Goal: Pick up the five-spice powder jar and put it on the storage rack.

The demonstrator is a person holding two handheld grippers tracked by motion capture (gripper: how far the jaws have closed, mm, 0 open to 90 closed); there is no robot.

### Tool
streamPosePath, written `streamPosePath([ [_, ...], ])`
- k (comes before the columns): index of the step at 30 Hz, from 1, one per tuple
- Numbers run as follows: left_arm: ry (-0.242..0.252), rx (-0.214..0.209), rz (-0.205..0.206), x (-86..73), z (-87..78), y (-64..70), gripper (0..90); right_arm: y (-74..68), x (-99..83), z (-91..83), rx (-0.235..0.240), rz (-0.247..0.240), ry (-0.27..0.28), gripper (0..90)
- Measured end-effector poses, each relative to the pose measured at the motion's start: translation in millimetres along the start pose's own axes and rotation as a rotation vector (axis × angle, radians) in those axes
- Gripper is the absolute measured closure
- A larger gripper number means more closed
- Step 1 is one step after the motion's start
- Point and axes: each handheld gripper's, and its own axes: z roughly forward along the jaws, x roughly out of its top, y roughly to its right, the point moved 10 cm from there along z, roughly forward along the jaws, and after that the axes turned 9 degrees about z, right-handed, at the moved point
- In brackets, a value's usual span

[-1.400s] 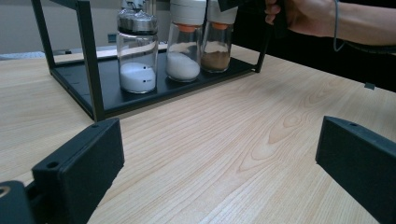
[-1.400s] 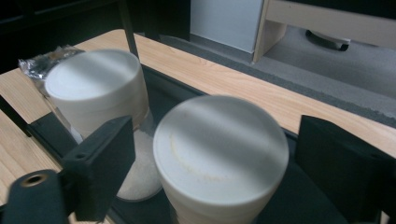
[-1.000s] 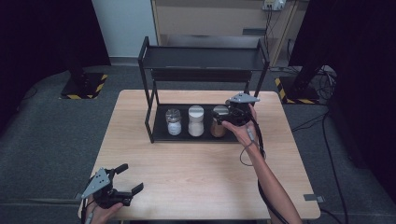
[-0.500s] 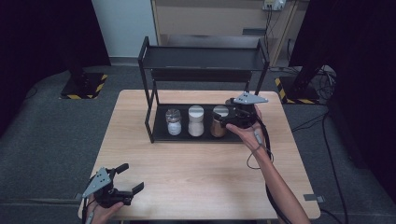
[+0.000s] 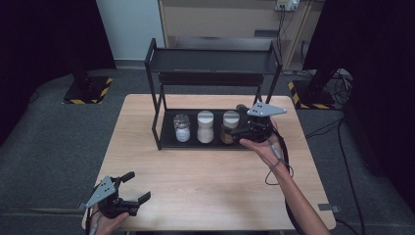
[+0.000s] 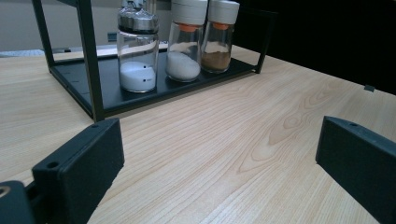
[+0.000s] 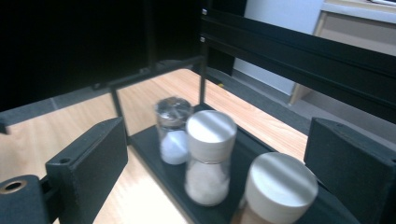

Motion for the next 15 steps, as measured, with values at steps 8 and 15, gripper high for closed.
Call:
streamPosePath([
  [8,-0.001,-0.002,0.002,0.3,0.2,0.3,0.0,-12.2,2.7,-21.9,0.046,0.004,0.031,5.5],
  [15,0.0,-0.001,0.002,0.4,0.0,0.4,0.0,-21.8,-2.1,-39.7,0.055,-0.011,0.036,5.2],
])
